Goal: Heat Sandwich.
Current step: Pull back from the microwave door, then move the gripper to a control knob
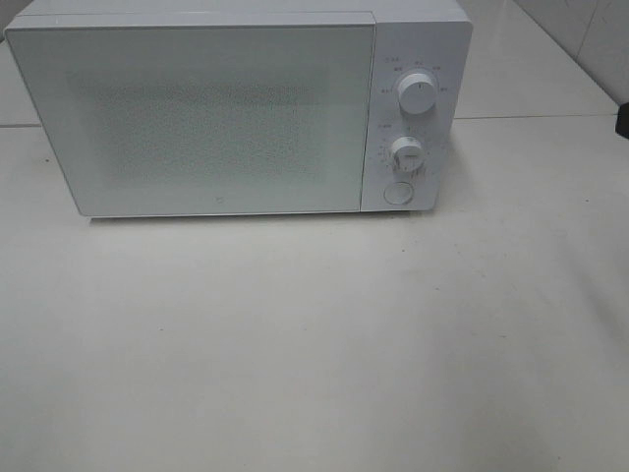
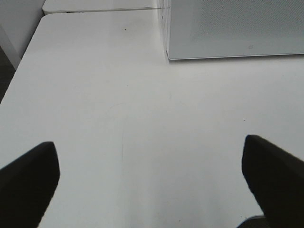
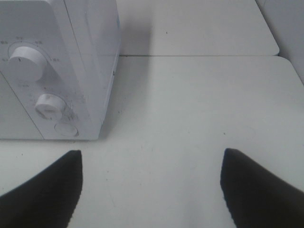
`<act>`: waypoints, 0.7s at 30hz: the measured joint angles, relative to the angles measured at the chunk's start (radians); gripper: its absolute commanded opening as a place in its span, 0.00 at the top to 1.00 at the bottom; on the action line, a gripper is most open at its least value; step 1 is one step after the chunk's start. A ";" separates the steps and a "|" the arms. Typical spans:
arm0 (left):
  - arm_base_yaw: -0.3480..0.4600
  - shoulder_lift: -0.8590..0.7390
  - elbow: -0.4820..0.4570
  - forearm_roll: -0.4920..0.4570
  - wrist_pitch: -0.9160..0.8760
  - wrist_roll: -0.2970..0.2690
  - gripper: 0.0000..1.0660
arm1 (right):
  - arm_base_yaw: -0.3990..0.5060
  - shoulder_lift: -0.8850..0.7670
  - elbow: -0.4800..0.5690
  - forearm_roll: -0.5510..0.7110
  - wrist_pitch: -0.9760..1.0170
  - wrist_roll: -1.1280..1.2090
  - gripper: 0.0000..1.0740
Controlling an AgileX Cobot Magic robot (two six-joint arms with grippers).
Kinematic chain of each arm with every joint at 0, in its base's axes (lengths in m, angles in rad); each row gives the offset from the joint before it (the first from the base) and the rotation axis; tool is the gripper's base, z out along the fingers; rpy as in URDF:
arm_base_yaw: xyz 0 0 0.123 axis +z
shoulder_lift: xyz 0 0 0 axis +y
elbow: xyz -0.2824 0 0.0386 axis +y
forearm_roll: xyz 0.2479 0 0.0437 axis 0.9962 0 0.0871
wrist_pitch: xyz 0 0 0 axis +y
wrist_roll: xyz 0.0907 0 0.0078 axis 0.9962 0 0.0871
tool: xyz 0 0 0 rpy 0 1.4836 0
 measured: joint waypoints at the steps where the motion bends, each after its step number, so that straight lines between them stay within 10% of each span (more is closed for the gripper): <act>1: 0.000 0.000 0.000 0.000 0.000 0.000 0.05 | 0.000 0.012 0.000 0.000 -0.025 0.009 0.29; 21: 0.000 0.000 0.000 0.000 0.000 0.000 0.05 | 0.000 0.199 0.238 0.220 -0.706 -0.075 0.29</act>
